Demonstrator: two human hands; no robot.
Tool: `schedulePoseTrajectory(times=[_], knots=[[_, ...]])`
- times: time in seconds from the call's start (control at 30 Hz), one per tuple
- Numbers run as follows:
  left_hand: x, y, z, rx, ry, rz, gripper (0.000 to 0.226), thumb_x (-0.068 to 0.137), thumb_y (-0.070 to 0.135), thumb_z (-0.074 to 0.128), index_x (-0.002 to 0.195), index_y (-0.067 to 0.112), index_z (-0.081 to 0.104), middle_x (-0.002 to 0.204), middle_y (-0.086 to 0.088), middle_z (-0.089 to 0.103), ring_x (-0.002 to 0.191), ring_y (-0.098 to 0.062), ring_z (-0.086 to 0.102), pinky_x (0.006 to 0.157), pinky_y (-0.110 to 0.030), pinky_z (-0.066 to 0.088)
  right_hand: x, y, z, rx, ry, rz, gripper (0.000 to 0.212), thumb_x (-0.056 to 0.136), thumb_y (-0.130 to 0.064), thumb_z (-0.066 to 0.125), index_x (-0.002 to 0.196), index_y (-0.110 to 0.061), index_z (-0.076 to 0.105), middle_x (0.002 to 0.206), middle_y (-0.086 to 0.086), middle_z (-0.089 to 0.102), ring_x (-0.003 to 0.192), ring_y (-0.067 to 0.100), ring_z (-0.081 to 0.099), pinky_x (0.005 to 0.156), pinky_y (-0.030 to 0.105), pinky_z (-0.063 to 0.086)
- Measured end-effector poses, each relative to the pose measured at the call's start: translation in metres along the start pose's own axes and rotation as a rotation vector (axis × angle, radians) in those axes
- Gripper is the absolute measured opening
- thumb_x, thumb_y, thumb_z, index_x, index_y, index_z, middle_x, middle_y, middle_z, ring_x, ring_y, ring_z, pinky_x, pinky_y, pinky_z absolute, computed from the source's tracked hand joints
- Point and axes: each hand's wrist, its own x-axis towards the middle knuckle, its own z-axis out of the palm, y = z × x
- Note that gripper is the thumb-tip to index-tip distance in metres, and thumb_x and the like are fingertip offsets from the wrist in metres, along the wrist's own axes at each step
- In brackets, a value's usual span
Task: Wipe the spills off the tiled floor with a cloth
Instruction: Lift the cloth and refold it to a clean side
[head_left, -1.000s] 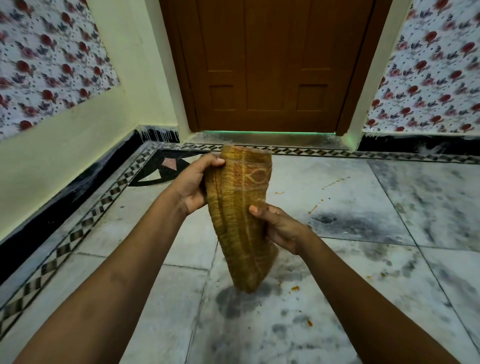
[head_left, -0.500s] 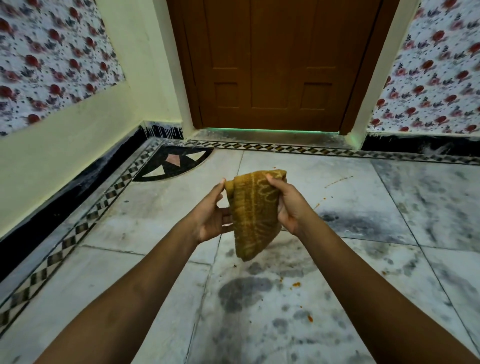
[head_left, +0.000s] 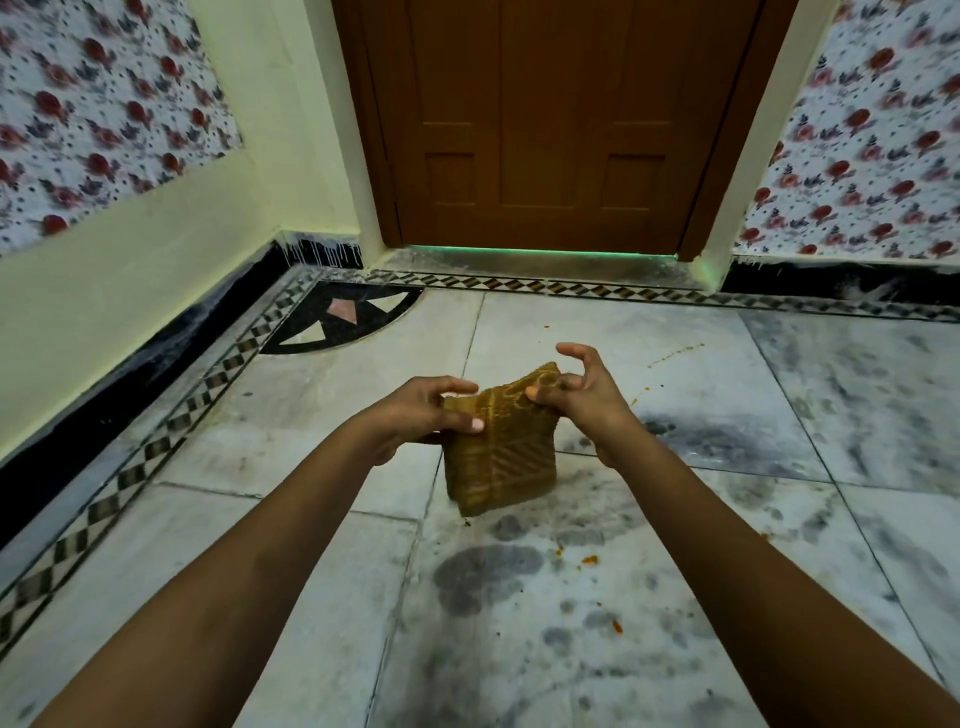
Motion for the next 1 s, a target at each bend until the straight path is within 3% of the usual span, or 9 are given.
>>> schedulePoseTrajectory(times=[0.13,0.23,0.3,0.37,0.47,0.53,0.7,0.83,1.0], knots=[[0.0,-0.004,0.0,0.336,0.067,0.033,0.029,0.068,0.015,0.081,0.091,0.017,0.065,0.093,-0.001,0.061,0.095,-0.021,0.056,0.07,-0.025,0.047,-0.001,-0.001,-0.001,-0.619,-0.228,-0.185,0.065,0.077,0.0,0.07,0.133,-0.02,0.044,0.12,0.012,0.054,0.113,0.027,0.052,0.087,0.026,0.048],[-0.001,0.001,0.006,0.732,0.286,0.121,0.028,0.064,0.026,0.083,0.079,0.022,0.06,0.1,-0.001,0.043,0.097,-0.017,0.043,0.075,-0.032,0.044,0.0,0.001,0.008,-0.937,-0.167,-0.287,0.052,0.079,-0.005,0.066,0.128,-0.016,0.05,0.122,0.013,0.051,0.114,0.028,0.049,0.084,0.024,0.039],[-0.004,0.004,0.008,0.689,0.305,0.213,0.028,0.065,0.025,0.082,0.073,0.024,0.055,0.105,-0.002,0.041,0.101,-0.016,0.04,0.081,-0.034,0.044,0.001,0.002,0.007,-0.97,-0.095,-0.306,0.037,0.08,-0.008,0.064,0.115,-0.015,0.057,0.112,0.014,0.05,0.105,0.03,0.051,0.082,0.028,0.041],[-0.009,0.005,0.005,0.409,0.212,0.293,0.027,0.071,0.019,0.077,0.07,0.023,0.05,0.099,-0.002,0.05,0.096,-0.018,0.048,0.074,-0.032,0.045,0.003,0.001,0.003,-0.798,-0.081,-0.26,0.025,0.079,-0.01,0.066,0.103,-0.014,0.061,0.104,0.012,0.048,0.097,0.026,0.051,0.08,0.026,0.044],[-0.019,0.004,0.003,0.0,0.138,0.295,0.017,0.083,0.019,0.065,0.077,0.024,0.05,0.079,0.002,0.056,0.082,-0.016,0.056,0.067,-0.028,0.044,-0.003,-0.001,-0.004,-0.296,-0.258,-0.122,0.013,0.083,-0.01,0.065,0.094,-0.012,0.059,0.088,0.001,0.058,0.084,0.012,0.056,0.069,0.012,0.046],[-0.022,0.002,0.005,-0.228,0.152,0.237,0.012,0.083,0.025,0.064,0.089,0.026,0.054,0.089,0.002,0.062,0.09,-0.019,0.06,0.069,-0.028,0.049,-0.004,-0.002,-0.003,-0.101,-0.294,-0.046,0.008,0.086,-0.015,0.063,0.092,-0.016,0.059,0.089,-0.002,0.063,0.085,0.01,0.06,0.074,0.019,0.049],[-0.026,-0.006,0.027,-0.573,0.003,0.115,0.088,0.038,0.038,0.092,0.116,0.024,0.053,0.11,-0.003,0.068,0.1,-0.022,0.066,0.071,-0.033,0.057,0.003,-0.006,0.001,0.228,-0.154,0.023,0.011,0.085,-0.025,0.065,0.094,-0.018,0.064,0.095,0.004,0.069,0.091,0.02,0.065,0.079,0.033,0.054],[-0.021,-0.007,0.049,-0.604,0.025,0.028,0.107,0.022,0.045,0.093,0.117,0.016,0.054,0.104,-0.006,0.071,0.092,-0.021,0.069,0.068,-0.032,0.058,0.0,0.003,-0.003,0.298,-0.026,0.014,0.013,0.083,-0.028,0.068,0.089,-0.017,0.066,0.089,0.004,0.07,0.083,0.019,0.066,0.073,0.031,0.057],[-0.015,0.003,0.069,-0.691,0.046,-0.023,0.058,0.063,0.034,0.074,0.115,0.015,0.057,0.093,-0.007,0.074,0.083,-0.022,0.071,0.059,-0.031,0.057,-0.005,0.019,-0.014,0.28,0.051,-0.066,0.014,0.087,-0.035,0.063,0.09,-0.022,0.064,0.093,0.001,0.067,0.087,0.015,0.063,0.071,0.025,0.056]])
